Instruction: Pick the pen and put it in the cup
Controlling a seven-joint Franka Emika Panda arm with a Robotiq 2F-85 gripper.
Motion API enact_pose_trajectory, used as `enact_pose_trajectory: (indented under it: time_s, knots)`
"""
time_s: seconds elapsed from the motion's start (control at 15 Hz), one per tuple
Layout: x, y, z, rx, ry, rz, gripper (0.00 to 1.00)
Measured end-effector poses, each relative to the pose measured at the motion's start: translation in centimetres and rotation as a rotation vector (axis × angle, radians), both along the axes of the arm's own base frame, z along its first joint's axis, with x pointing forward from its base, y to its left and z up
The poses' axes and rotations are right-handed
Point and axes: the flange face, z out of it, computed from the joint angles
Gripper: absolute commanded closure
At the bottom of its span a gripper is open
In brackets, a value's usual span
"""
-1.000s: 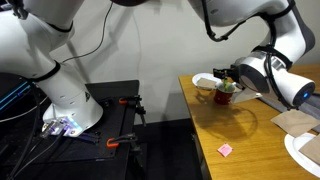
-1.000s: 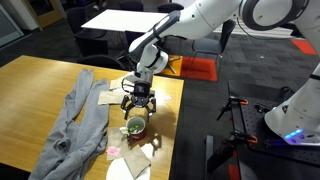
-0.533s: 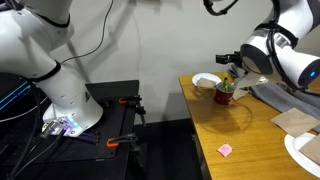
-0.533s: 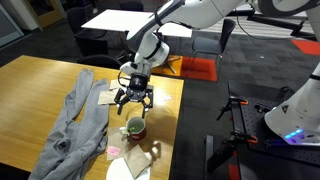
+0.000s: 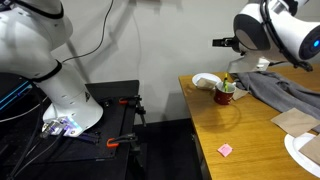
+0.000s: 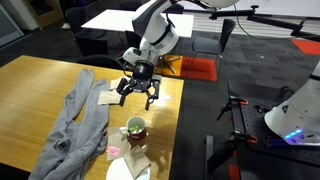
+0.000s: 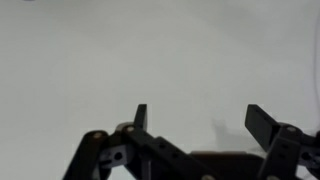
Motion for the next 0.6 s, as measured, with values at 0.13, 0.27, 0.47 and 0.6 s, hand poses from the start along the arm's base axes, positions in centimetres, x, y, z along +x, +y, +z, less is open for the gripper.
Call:
enact_pose_trajectory:
  time_s: [0.13, 0.27, 0.47, 0.6]
  knots:
    - [-0.9, 0.1, 1.4, -0.020, 0.023, -0.013, 0.00]
    - [-1.6, 0.3, 2.6, -0.035, 0.043, -0.023, 0.00]
    - [-2.4, 0.7, 3.6, -0.050, 0.062, -0.021, 0.00]
    - [-2.5, 0.9, 3.6, -0.052, 0.069, -0.021, 0.00]
